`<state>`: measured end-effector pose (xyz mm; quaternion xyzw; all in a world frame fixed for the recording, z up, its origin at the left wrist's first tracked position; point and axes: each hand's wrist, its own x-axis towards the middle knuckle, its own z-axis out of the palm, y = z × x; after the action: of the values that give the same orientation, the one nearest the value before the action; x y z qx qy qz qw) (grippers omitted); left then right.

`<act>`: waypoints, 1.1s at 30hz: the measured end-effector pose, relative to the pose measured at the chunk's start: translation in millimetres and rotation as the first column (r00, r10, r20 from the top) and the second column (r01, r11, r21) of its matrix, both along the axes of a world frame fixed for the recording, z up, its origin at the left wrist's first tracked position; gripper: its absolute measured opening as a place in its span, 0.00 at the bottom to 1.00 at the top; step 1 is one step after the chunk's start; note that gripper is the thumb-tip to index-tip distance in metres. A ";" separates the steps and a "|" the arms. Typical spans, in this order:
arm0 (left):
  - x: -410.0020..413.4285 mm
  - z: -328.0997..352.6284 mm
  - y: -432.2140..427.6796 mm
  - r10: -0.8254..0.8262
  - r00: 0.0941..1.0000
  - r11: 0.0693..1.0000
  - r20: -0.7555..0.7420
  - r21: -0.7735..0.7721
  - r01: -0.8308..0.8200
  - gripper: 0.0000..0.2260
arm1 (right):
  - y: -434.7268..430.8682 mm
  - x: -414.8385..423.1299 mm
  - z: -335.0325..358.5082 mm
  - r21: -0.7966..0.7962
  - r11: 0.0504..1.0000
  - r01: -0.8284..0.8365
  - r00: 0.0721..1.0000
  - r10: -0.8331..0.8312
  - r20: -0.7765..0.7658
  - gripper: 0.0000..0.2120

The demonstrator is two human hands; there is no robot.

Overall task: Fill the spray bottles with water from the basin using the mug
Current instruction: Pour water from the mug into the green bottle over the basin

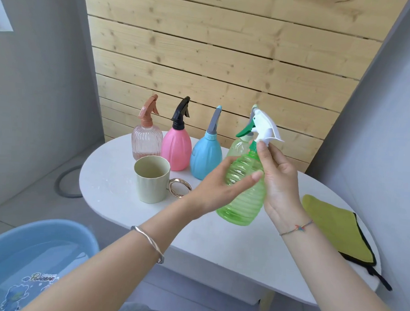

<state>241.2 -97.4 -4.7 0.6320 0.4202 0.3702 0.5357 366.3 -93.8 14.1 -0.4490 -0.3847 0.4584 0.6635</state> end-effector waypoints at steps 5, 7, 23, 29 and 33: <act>-18.2 -5.9 -1.5 -0.150 0.983 0.975 -0.106 -0.183 0.129 0.25 | 6.5 14.6 23.3 0.115 0.993 -0.007 1.000 0.010 -0.024 0.06; -26.1 -14.5 -1.6 -0.171 0.973 0.969 -0.156 -0.208 0.137 0.38 | 12.6 27.4 39.7 0.186 0.982 0.045 0.999 -0.042 -0.022 0.05; -87.1 -38.6 -21.6 0.003 0.999 0.983 0.043 -0.182 0.004 0.23 | 15.4 40.3 -97.0 -0.138 0.983 -0.118 0.469 0.177 0.865 0.13; -100.5 -41.3 -31.4 0.072 0.996 0.987 0.043 -0.145 -0.065 0.13 | 13.4 34.3 -114.4 -0.229 0.962 -0.147 0.467 0.272 0.841 0.12; -107.6 -45.9 -37.3 0.092 0.994 0.987 0.054 -0.137 -0.084 0.21 | 15.8 32.8 -112.3 -0.249 0.955 -0.162 0.472 0.297 0.830 0.12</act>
<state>133.6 -134.6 -50.6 0.5639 0.4554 0.3833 0.5725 399.1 -78.0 -98.2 -0.6047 -0.6872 0.2846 0.2846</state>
